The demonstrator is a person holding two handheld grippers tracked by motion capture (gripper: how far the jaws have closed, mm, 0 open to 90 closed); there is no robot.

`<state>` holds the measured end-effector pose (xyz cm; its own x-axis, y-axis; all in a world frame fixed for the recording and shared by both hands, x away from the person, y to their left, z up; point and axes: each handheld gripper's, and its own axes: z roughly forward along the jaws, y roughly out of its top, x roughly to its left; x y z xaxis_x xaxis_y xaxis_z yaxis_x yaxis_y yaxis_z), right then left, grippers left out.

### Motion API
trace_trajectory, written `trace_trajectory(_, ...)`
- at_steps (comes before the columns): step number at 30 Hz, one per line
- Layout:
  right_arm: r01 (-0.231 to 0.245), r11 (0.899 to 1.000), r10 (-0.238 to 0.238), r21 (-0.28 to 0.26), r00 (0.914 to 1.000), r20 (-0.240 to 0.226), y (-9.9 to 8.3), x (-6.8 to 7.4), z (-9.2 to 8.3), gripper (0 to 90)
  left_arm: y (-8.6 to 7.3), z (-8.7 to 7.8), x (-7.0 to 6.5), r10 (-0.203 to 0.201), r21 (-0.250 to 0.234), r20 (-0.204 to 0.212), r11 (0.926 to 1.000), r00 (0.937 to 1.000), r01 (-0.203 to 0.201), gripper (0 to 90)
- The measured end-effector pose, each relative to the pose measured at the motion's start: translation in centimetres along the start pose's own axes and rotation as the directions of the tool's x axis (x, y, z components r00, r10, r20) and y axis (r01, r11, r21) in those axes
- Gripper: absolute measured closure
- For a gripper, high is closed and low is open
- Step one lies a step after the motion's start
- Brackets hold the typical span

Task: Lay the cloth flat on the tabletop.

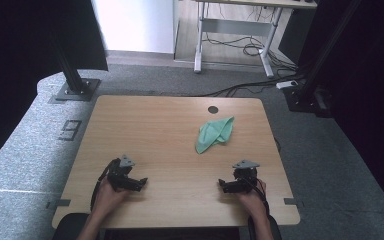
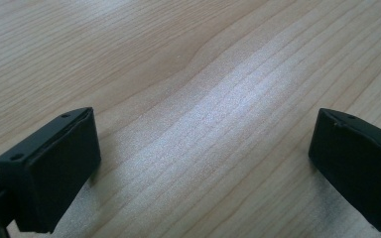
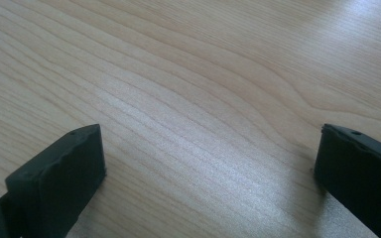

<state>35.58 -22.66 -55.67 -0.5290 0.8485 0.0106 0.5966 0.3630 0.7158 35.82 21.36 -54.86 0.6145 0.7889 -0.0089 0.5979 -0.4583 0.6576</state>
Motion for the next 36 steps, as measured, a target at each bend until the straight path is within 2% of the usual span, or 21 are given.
trace_trajectory(5,0.0,1.0,0.0,-0.002,1.0,-0.006,0.1,-0.1,0.1,0.0,0.0,0.0,0.0,0.0,0.0,0.0,1.0,1.0,0.0,0.0)
trace_trajectory(8,-0.008,1.0,0.008,-0.007,0.9994,-0.033,0.4,-0.1,0.2,0.0,0.0,0.0,0.0,0.0,0.0,0.0,1.0,1.0,0.0,0.0)
trace_trajectory(13,0.009,1.0,-0.009,-0.006,0.9992,-0.039,1.2,0.0,0.5,0.0,0.0,0.0,0.0,0.0,0.0,0.0,1.0,1.0,0.0,0.0)
trace_trajectory(16,0.022,1.0,-0.022,-0.004,0.9986,-0.049,2.2,0.1,0.7,0.0,0.0,0.0,0.0,-0.001,0.0,0.0,1.0,1.0,0.001,0.0)
trace_trajectory(20,-0.011,1.0,0.012,0.003,0.9927,-0.12,3.6,0.2,1.0,0.0,0.0,0.0,0.0,0.0,0.001,-0.001,1.0,1.0,0.0,0.0)
trace_trajectory(23,-0.015,1.0,0.014,-0.007,0.9901,-0.139,4.5,0.2,1.2,0.0,0.0,0.0,0.0,0.0,0.001,-0.001,1.0,1.0,0.0,0.0)
trace_trajectory(24,-0.008,1.0,0.005,-0.017,0.9895,-0.144,5.3,0.2,1.4,0.0,0.0,0.0,0.0,0.0,0.001,-0.001,1.0,1.0,0.0,0.0)
trace_trajectory(28,0.011,1.0,-0.014,-0.022,0.9891,-0.146,6.3,0.4,1.7,0.1,0.0,0.0,0.0,0.0,0.001,-0.001,1.0,1.0,0.0,0.0)
trace_trajectory(29,0.024,0.999,-0.027,-0.023,0.9892,-0.144,6.8,0.6,1.9,2.2,0.0,0.0,0.0,0.0,0.001,-0.001,1.0,1.0,0.0,0.0)
trace_trajectory(30,0.038,0.999,-0.041,-0.023,0.9877,-0.151,7.5,0.8,2.1,10.1,0.0,0.0,0.0,0.0,0.001,-0.001,1.0,1.0,0.0,0.0)
trace_trajectory(33,0.043,0.998,-0.049,-0.039,0.9863,-0.157,8.1,0.9,2.4,13.9,0.0,0.0,0.0,0.0,0.001,-0.001,1.0,1.0,0.0,0.0)
trace_trajectory(35,0.058,0.998,-0.063,-0.037,0.9867,-0.15,9.1,1.1,3.0,22.0,0.0,0.0,0.0,-0.001,0.001,-0.002,1.0,1.0,0.001,0.0)
trace_trajectory(36,0.058,0.998,-0.063,-0.037,0.9867,-0.15,9.1,1.1,3.0,22.0,0.0,0.0,0.0,-0.001,0.001,-0.002,1.0,1.0,0.001,0.0)
